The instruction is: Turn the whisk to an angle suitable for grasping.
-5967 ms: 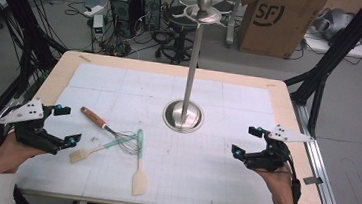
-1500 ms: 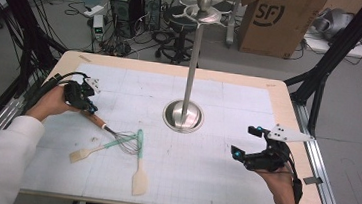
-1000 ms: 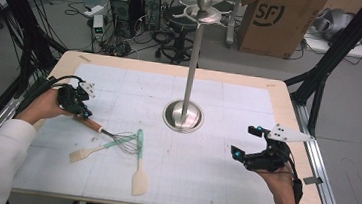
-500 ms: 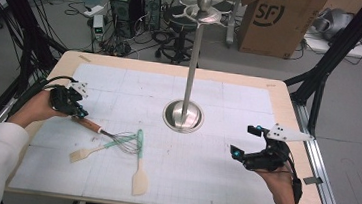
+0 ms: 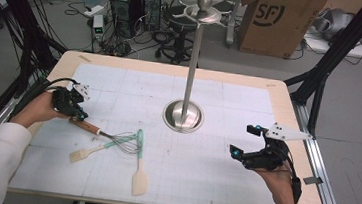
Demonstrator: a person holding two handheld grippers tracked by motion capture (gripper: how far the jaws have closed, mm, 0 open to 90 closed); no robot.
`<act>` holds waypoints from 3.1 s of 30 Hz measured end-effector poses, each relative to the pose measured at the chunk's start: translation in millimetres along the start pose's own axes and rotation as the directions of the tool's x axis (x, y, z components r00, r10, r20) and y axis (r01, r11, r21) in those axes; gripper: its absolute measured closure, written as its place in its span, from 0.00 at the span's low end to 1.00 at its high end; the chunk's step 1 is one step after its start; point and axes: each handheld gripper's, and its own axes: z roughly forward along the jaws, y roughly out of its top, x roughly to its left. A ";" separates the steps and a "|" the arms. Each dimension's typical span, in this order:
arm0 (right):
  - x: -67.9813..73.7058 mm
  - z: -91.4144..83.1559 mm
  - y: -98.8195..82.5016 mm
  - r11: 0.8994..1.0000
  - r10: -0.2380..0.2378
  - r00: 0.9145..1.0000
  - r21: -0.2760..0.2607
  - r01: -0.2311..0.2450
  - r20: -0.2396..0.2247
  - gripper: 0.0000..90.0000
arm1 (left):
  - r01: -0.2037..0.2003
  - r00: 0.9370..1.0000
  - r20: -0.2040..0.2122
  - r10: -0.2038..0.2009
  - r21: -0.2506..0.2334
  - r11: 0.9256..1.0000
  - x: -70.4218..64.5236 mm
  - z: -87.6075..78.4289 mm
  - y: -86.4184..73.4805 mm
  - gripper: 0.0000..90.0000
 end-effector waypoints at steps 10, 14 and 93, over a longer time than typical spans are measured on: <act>1.6 -4.2 0.0 1.000 -0.001 1.000 -0.010 0.001 0.003 0.00 | -0.034 0.997 0.065 0.033 0.001 0.999 -15.5 -3.6 -12.3 1.00; 2.4 -4.4 0.5 1.000 -0.002 1.000 -0.011 0.002 0.004 0.00 | -0.036 0.997 0.073 0.036 0.004 0.999 -18.3 -5.1 -15.4 1.00; 1.8 -3.8 2.4 1.000 -0.012 1.000 -0.006 0.012 0.000 0.00 | -0.236 0.966 0.103 0.238 -0.033 0.971 -52.0 7.9 3.5 0.63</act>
